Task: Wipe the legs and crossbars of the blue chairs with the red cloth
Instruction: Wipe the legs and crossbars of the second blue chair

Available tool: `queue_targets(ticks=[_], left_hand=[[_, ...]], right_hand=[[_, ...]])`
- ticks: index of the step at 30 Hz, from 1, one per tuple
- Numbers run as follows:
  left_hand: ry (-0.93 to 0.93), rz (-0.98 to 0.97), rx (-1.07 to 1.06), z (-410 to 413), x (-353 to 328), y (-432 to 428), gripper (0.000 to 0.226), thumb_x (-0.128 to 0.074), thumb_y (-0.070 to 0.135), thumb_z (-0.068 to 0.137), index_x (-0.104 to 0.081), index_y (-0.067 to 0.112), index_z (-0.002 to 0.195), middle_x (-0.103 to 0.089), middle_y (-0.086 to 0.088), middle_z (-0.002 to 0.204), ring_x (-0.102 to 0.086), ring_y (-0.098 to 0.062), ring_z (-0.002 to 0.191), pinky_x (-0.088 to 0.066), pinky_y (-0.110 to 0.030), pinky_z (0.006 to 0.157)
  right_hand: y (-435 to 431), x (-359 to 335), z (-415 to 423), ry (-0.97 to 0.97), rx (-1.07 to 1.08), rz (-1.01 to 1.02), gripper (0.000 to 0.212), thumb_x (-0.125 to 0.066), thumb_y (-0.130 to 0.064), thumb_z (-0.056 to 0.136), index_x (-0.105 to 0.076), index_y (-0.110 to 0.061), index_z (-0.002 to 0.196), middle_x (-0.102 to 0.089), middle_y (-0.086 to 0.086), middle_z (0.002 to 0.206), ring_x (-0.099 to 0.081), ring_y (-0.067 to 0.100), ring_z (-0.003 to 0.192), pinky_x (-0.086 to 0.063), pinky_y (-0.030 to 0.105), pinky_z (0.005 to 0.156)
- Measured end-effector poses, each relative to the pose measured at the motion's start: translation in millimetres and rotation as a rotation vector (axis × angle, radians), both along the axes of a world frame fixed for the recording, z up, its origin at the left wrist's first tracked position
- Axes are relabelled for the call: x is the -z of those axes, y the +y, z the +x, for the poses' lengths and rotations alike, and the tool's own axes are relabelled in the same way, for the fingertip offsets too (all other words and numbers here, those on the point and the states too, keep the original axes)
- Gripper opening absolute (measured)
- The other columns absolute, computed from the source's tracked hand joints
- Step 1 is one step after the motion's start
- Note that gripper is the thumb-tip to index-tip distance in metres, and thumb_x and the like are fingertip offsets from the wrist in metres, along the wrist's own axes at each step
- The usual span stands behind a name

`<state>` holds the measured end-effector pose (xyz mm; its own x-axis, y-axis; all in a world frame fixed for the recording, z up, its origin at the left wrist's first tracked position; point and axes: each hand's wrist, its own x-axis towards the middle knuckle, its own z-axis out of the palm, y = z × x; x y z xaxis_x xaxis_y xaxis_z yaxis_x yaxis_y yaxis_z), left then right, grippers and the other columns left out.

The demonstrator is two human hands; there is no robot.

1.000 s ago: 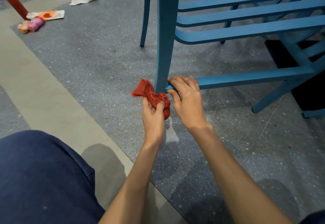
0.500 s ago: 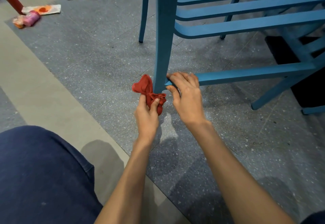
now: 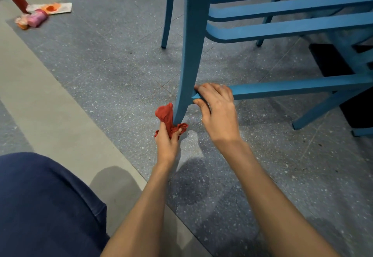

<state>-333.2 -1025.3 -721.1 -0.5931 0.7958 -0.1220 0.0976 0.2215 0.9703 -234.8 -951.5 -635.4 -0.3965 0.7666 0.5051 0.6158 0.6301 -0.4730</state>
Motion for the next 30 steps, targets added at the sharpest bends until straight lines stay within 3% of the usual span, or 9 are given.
queue_targets(ticks=[2, 5, 8, 9, 11, 13, 19, 23, 30], left_hand=[[-0.034, -0.138, 0.033, -12, 9, 3, 0.05, -0.052, -0.017, 0.087, -0.04, -0.007, 0.134, -0.058, -0.012, 0.11, -0.061, 0.016, 0.074, -0.043, -0.001, 0.066], [-0.075, -0.314, 0.116, -33, 29, 12, 0.054, -0.061, -0.01, 0.085, -0.042, 0.001, 0.134, -0.058, -0.007, 0.11, -0.064, -0.011, 0.092, -0.044, -0.006, 0.065], [-0.044, -0.356, 0.103, -36, 36, 11, 0.044, -0.068, -0.001, 0.083, -0.051, 0.004, 0.123, -0.064, -0.008, 0.108, -0.064, -0.02, 0.096, -0.052, -0.031, 0.086], [-0.079, -0.327, 0.049, -31, 30, 9, 0.041, -0.067, -0.003, 0.083, -0.052, 0.0, 0.121, -0.065, -0.012, 0.105, -0.066, -0.013, 0.087, -0.055, -0.034, 0.085], [-0.118, -0.25, -0.071, -16, 16, 8, 0.039, -0.061, -0.012, 0.084, -0.051, -0.007, 0.122, -0.06, -0.015, 0.1, -0.062, 0.008, 0.061, -0.052, -0.012, 0.064], [-0.15, -0.136, -0.132, -1, 2, 8, 0.044, -0.056, -0.017, 0.085, -0.049, -0.008, 0.127, -0.058, -0.012, 0.101, -0.057, 0.018, 0.054, -0.044, -0.003, 0.056], [-0.132, 0.054, -0.143, 2, -42, 9, 0.028, -0.065, -0.012, 0.08, -0.061, -0.005, 0.107, -0.068, -0.004, 0.085, -0.063, 0.011, 0.062, -0.049, -0.008, 0.06], [-0.051, 0.121, -0.05, -9, -64, 12, 0.032, -0.074, -0.004, 0.075, -0.065, 0.007, 0.103, -0.07, 0.009, 0.083, -0.066, 0.005, 0.071, -0.051, -0.016, 0.071], [0.026, 0.183, 0.074, -23, -86, 18, 0.039, -0.078, 0.002, 0.072, -0.066, 0.018, 0.106, -0.072, 0.012, 0.087, -0.071, -0.006, 0.082, -0.056, -0.027, 0.079]], right_hand=[[1, 1, -1, 0.006, -0.001, 0.004, 0.023, -0.06, -0.014, 0.089, -0.065, -0.011, 0.112, -0.067, -0.002, 0.104, -0.047, 0.014, 0.107, -0.037, 0.046, 0.103], [1, 2, 0, 0.018, 0.009, 0.012, 0.024, -0.06, -0.014, 0.089, -0.066, -0.011, 0.112, -0.067, -0.002, 0.104, -0.047, 0.013, 0.108, -0.036, 0.044, 0.104], [0, 4, 1, 0.0, 0.014, 0.002, 0.026, -0.061, -0.015, 0.089, -0.065, -0.012, 0.115, -0.067, -0.003, 0.107, -0.049, 0.015, 0.11, -0.033, 0.043, 0.106], [-1, 4, 1, -0.005, 0.011, -0.005, 0.026, -0.061, -0.015, 0.09, -0.065, -0.012, 0.115, -0.067, -0.002, 0.108, -0.049, 0.016, 0.11, -0.033, 0.043, 0.107], [-2, 5, 1, -0.006, 0.006, -0.007, 0.026, -0.061, -0.014, 0.089, -0.065, -0.012, 0.115, -0.067, -0.002, 0.108, -0.049, 0.016, 0.11, -0.034, 0.045, 0.106], [-2, 6, 1, 0.007, 0.004, 0.005, 0.026, -0.062, -0.013, 0.088, -0.066, -0.011, 0.114, -0.067, -0.001, 0.107, -0.048, 0.015, 0.109, -0.036, 0.045, 0.104], [-1, 3, 1, 0.001, 0.003, -0.003, 0.024, -0.062, -0.013, 0.088, -0.066, -0.01, 0.111, -0.067, 0.0, 0.107, -0.048, 0.015, 0.109, -0.036, 0.045, 0.103], [-1, 1, 2, -0.028, -0.001, -0.023, 0.024, -0.06, -0.013, 0.09, -0.065, -0.011, 0.113, -0.066, -0.002, 0.107, -0.053, 0.019, 0.11, -0.034, 0.044, 0.105], [-4, -5, 3, -0.03, -0.005, -0.052, 0.026, -0.059, -0.012, 0.09, -0.064, -0.012, 0.115, -0.066, -0.002, 0.107, -0.053, 0.018, 0.109, -0.035, 0.042, 0.105]])
